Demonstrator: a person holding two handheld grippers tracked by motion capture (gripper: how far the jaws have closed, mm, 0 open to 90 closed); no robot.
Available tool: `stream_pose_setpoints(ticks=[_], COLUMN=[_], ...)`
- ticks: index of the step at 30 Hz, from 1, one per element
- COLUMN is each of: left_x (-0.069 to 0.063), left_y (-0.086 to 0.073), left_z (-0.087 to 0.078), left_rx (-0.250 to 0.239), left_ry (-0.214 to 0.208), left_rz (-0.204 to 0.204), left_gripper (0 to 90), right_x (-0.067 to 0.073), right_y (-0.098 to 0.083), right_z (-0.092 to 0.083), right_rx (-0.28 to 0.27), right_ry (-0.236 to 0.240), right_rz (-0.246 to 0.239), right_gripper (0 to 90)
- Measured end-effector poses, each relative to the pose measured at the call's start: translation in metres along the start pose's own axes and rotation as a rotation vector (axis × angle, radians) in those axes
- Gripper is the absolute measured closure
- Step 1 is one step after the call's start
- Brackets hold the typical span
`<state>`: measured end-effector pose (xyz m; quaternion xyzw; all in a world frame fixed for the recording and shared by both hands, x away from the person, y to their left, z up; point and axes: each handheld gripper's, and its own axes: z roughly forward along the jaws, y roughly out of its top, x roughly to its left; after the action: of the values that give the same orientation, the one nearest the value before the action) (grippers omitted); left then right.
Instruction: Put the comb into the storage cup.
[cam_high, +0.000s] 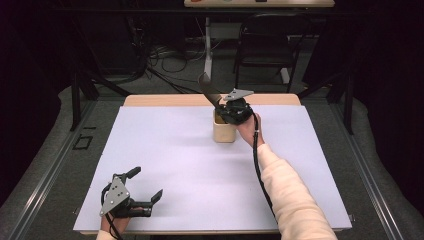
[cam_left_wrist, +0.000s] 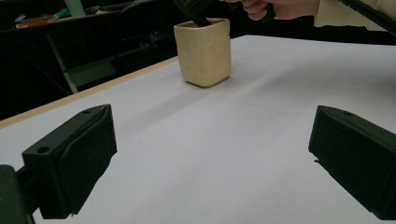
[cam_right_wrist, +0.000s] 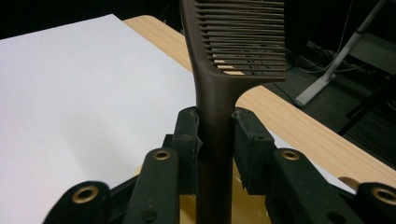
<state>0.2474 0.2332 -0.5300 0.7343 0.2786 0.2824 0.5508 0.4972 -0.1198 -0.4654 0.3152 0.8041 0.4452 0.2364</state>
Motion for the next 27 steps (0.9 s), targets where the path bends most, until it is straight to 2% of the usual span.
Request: stream_pose_setpoints(ticks=[8, 22, 23, 27], left_x=[0.0, 0.0, 0.0001, 0.0001], left_y=[0.0, 0.0, 0.0, 0.0], left_z=[0.0, 0.0002, 0.0001, -0.0001], left_rx=[0.0, 0.0, 0.001, 0.001], left_ry=[0.0, 0.0, 0.0, 0.001], left_rz=[0.0, 0.001, 0.0, 0.0], left_gripper=[0.7, 0.8, 0.8, 0.8], right_x=[0.0004, 0.0018, 0.0013, 0.0], right_y=[-0.001, -0.0063, -0.0064, -0.0059], right_z=[0.0013, 0.0038, 0.0038, -0.0011], right_rx=[0.016, 0.085, 0.085, 0.112], right_ry=[0.007, 0.01, 0.012, 0.04], right_rz=[0.008, 0.017, 0.019, 0.058], right_gripper=[71.6, 70.6, 69.1, 52.5])
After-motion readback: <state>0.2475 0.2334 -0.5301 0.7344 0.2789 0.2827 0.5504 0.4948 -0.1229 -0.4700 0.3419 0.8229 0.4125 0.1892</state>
